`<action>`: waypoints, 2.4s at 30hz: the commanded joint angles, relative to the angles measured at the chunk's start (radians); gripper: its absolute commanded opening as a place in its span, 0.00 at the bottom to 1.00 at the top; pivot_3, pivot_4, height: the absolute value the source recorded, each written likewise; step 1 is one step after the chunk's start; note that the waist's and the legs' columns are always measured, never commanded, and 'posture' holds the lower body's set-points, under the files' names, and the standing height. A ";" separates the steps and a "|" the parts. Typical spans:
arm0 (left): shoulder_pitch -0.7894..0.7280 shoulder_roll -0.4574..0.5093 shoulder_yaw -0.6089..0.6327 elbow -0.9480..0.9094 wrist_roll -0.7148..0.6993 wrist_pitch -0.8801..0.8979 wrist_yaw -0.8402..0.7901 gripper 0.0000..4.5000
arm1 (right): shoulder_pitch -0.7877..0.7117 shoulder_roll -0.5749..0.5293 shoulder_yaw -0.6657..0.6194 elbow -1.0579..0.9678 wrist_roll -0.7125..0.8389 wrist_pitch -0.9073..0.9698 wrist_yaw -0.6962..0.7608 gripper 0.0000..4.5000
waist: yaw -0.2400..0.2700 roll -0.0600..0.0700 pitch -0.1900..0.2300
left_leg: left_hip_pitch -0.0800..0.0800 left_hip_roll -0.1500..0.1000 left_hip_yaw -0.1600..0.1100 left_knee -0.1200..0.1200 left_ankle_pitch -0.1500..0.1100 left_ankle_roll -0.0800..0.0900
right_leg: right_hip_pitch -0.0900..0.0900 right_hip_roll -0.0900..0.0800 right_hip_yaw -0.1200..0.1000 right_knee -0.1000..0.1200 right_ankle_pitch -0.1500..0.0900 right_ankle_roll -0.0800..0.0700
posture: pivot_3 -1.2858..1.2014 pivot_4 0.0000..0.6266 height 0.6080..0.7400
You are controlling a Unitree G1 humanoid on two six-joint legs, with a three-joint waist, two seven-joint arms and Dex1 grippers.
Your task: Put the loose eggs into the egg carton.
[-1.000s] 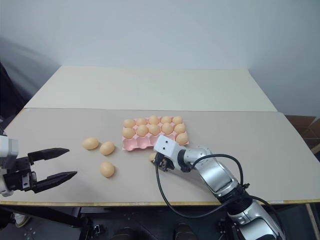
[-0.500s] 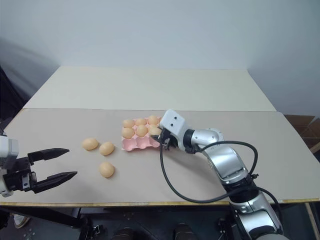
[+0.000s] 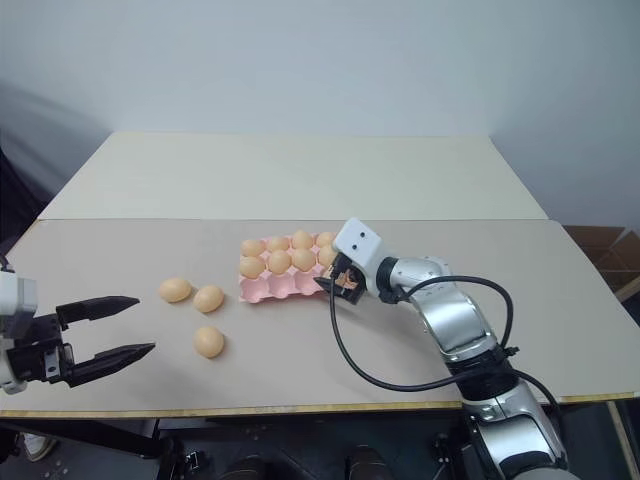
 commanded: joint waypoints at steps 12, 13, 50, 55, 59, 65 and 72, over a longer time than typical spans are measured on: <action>-0.012 0.035 0.044 0.077 0.002 -0.008 -0.050 1.00 | 0.252 -0.407 -0.468 -0.091 0.417 -0.188 0.544 0.99 | -0.001 0.000 0.001 | 0.002 0.000 0.000 -0.001 0.000 0.000 | 0.002 0.000 0.000 -0.001 0.000 0.000 | 0.52 0.24 1.00; -0.008 0.036 0.046 0.088 0.006 -0.011 -0.056 1.00 | 0.266 -0.429 -0.476 -0.089 0.423 -0.195 0.567 0.99 | -0.002 0.000 0.001 | 0.003 0.000 0.000 -0.001 0.000 0.000 | 0.002 0.000 0.000 0.000 0.000 0.000 | 0.52 0.24 1.00; -0.238 -0.146 -0.498 0.206 0.349 -0.215 0.163 0.51 | 0.357 -0.439 -0.496 -0.181 0.453 -0.213 0.489 1.00 | 0.030 0.000 0.001 | 0.002 -0.001 0.001 0.000 0.000 0.000 | 0.002 0.000 0.001 0.000 0.000 0.000 | 0.52 0.24 1.00; -0.226 -0.116 -0.385 0.146 0.219 -0.173 0.105 0.51 | 0.381 -0.439 -0.509 -0.191 0.458 -0.216 0.478 1.00 | 0.028 0.000 0.001 | 0.002 0.000 0.001 -0.001 0.000 0.000 | 0.002 0.000 0.001 0.000 0.000 0.000 | 0.52 0.24 1.00; -0.337 -0.111 -0.386 0.159 0.160 -0.138 0.107 0.51 | 0.373 -0.435 -0.495 -0.183 0.454 -0.222 0.470 1.00 | 0.034 0.000 0.001 | 0.003 -0.001 0.000 0.000 0.000 0.000 | 0.003 0.000 0.001 0.001 0.000 0.000 | 0.52 0.24 1.00; -0.599 -0.261 -0.582 0.248 0.246 -0.148 0.199 0.51 | 0.351 -0.424 -0.477 -0.175 0.449 -0.227 0.458 1.00 | 0.042 0.000 0.001 | 0.002 -0.002 0.000 0.003 0.001 0.000 | 0.005 0.000 0.001 0.000 0.001 0.002 | 0.52 0.24 1.00; -0.766 -0.365 -0.715 0.421 0.378 -0.226 0.231 0.51 | 0.374 -0.426 -0.495 -0.208 0.461 -0.216 0.437 1.00 | 0.031 0.000 0.001 | 0.001 -0.002 -0.001 0.004 0.001 0.000 | 0.004 0.000 0.001 0.000 0.001 0.002 | 0.52 0.24 1.00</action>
